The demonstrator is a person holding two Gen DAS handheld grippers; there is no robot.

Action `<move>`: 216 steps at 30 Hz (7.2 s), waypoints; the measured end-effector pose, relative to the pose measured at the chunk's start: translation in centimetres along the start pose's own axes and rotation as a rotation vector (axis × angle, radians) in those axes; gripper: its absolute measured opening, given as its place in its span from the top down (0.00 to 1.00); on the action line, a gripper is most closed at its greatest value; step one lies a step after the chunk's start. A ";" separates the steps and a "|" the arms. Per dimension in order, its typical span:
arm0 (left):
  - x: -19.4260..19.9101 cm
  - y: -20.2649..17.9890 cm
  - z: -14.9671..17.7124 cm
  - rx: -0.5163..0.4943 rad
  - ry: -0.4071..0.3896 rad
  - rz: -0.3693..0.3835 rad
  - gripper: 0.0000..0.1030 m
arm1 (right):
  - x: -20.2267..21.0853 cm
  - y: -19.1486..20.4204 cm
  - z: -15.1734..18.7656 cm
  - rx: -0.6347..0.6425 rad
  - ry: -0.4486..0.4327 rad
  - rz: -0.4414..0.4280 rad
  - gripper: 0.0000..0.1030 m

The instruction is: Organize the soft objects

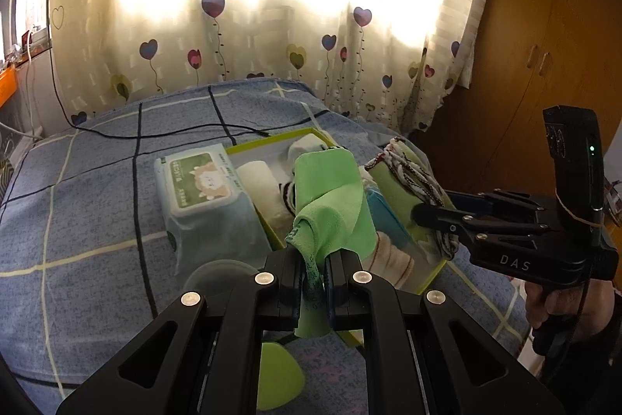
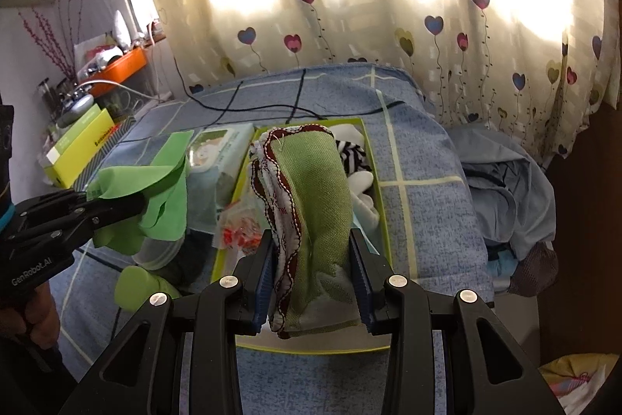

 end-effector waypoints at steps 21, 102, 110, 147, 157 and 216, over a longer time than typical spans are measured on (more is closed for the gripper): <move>-6.4 -1.9 4.8 0.037 0.179 0.003 0.91 | -3.7 -2.2 2.3 -0.021 0.057 -0.013 0.66; 5.8 1.0 6.0 0.007 0.017 -0.133 0.47 | 5.0 8.1 4.5 0.100 0.016 0.036 0.30; 5.1 0.4 5.9 -0.008 0.016 -0.144 0.47 | 4.5 7.4 4.7 0.095 0.019 0.028 0.29; 5.7 1.2 6.7 0.020 0.040 -0.143 0.47 | 4.3 9.4 5.0 0.129 0.027 0.002 0.29; 5.6 1.2 6.9 0.015 0.050 -0.150 0.47 | 4.2 9.3 5.1 0.127 0.031 0.004 0.29; 4.4 1.7 7.8 0.020 0.079 -0.142 0.47 | 3.4 9.4 5.6 0.119 0.045 -0.025 0.28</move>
Point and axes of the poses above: each gripper's, at about its wrist camera, not at the fingertips, and x roughly against the way its jaws point, y to its left, z to its underside, the point moved 9 cm from there along -x, roughly the way its jaws point, and after that the axes turned 13 degrees about -y, right-handed, at the moved point
